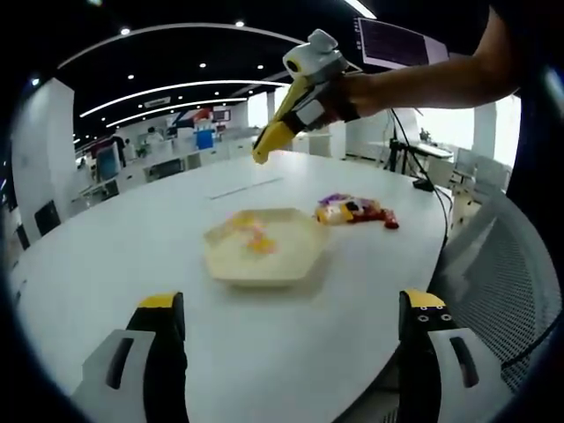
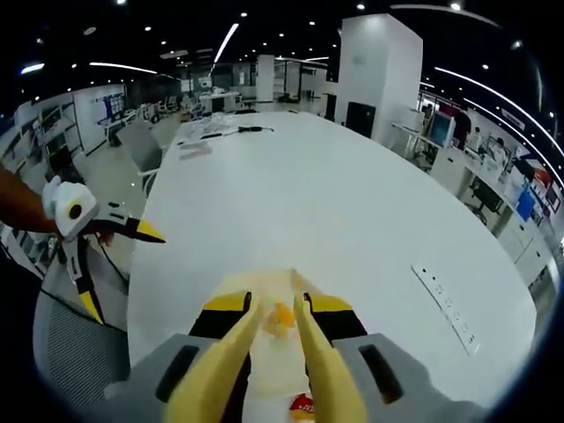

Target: Place the target food into the container with the food tongs after gripping and lifting it, then release it inside without dropping or visibly crushing the food.

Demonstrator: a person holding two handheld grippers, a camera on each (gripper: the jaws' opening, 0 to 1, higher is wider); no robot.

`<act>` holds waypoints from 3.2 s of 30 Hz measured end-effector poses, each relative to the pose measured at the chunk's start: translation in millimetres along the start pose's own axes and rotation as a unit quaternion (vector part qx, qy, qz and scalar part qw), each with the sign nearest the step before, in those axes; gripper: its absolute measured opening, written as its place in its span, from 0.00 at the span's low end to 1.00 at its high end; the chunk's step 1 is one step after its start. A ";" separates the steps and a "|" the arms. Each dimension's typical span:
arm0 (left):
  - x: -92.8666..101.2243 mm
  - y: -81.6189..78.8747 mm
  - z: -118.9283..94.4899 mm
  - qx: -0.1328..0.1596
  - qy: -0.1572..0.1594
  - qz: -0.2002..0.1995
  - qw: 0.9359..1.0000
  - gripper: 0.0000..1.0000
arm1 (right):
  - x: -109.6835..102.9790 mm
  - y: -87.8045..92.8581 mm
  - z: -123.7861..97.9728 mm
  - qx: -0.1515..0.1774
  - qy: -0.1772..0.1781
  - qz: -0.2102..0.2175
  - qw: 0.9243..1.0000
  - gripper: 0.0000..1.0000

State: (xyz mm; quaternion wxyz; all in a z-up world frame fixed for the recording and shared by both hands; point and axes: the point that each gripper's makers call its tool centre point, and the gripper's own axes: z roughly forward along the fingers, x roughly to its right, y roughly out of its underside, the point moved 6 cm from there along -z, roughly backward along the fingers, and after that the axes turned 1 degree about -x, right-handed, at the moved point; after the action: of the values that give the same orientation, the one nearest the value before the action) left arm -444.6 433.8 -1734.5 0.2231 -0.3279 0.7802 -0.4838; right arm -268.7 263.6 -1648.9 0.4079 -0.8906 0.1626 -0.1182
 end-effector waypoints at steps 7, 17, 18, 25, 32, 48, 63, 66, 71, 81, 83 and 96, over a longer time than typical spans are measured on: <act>-0.1 0.2 0.0 0.000 0.000 0.001 1.000 0.98 | 0.5 -0.6 -2.2 0.003 0.001 0.001 1.000 0.23; 0.5 0.7 0.5 -0.004 0.002 0.002 1.000 0.97 | 6.8 5.7 -10.6 0.013 0.008 -0.005 1.000 0.23; 0.6 0.7 0.5 -0.004 0.002 0.003 1.000 0.97 | 7.4 6.7 -11.5 0.014 0.009 -0.004 1.000 0.23; 0.7 0.8 0.7 -0.006 0.002 0.004 1.000 0.97 | 10.9 13.8 -23.6 0.024 0.013 0.000 1.000 0.24; 1.1 1.5 1.0 -0.008 0.004 0.005 1.000 0.97 | 11.0 22.9 -34.9 0.021 0.009 -0.019 1.000 0.25; 2.3 1.0 1.6 -0.009 0.005 0.004 1.000 0.98 | 16.2 44.9 -57.0 0.035 0.015 0.002 0.999 0.26; 4.1 1.3 1.6 -0.008 0.011 -0.001 1.000 0.99 | 20.4 71.5 -81.8 0.030 0.040 0.019 0.999 0.27; 4.4 1.5 1.5 -0.009 0.013 -0.002 1.000 0.99 | 22.5 75.9 -87.9 0.028 0.046 0.018 0.998 0.27; 4.5 1.9 1.6 -0.010 0.012 0.000 1.000 0.99 | 26.2 85.9 -97.4 0.026 0.054 0.023 0.998 0.27; 6.2 3.0 2.1 -0.017 0.017 0.014 1.000 0.99 | 27.1 100.3 -108.4 0.020 0.062 0.027 0.997 0.27; 7.1 2.6 2.1 -0.017 0.019 0.016 1.000 0.99 | 27.0 102.2 -110.0 0.018 0.063 0.026 0.998 0.27; 6.5 4.8 2.6 -0.025 0.021 0.022 0.999 0.99 | 28.7 108.7 -110.2 0.015 0.064 0.029 0.997 0.27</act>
State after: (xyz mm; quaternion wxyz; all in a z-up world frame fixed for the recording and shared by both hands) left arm -448.8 429.0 -1740.1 0.2085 -0.3059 0.8033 -0.4665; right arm -301.2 109.9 -1659.4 0.4133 -0.8700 0.2124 -0.1650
